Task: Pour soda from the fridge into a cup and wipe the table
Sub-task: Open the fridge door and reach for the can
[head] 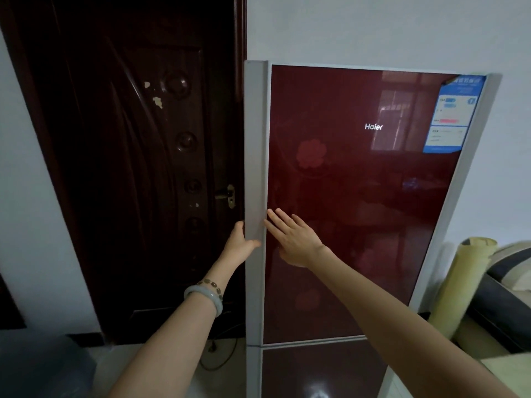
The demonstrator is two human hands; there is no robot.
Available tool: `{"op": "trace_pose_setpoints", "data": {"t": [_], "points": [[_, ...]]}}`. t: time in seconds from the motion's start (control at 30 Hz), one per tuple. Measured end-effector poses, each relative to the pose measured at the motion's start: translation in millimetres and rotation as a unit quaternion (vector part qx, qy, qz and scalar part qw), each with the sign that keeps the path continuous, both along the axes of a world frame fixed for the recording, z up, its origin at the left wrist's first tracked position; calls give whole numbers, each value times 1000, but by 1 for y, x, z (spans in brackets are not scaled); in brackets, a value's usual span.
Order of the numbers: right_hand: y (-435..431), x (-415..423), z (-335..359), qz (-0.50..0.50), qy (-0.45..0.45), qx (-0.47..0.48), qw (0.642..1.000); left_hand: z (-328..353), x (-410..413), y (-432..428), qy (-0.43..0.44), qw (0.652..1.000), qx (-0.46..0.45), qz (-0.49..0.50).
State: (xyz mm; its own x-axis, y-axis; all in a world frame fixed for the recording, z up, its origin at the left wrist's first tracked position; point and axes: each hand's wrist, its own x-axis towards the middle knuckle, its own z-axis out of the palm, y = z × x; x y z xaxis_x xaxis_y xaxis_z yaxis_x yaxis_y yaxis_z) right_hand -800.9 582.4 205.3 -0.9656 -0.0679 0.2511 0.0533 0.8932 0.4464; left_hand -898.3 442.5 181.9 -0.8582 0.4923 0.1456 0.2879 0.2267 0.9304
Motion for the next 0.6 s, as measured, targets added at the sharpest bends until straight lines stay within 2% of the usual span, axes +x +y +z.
{"op": "trace_pose_setpoints", "data": {"t": [0.17,0.37,0.6], "points": [[-3,24,-10,24,15,-7,1000,-6,26,-20,13,999,1,-29],[-21,63,-24,64,96,-106,988,-8,54,-45,44,996,-32,-76],[-42,116,-37,62,146,-181,971,-9,98,-69,73,988,-55,-125]]}}
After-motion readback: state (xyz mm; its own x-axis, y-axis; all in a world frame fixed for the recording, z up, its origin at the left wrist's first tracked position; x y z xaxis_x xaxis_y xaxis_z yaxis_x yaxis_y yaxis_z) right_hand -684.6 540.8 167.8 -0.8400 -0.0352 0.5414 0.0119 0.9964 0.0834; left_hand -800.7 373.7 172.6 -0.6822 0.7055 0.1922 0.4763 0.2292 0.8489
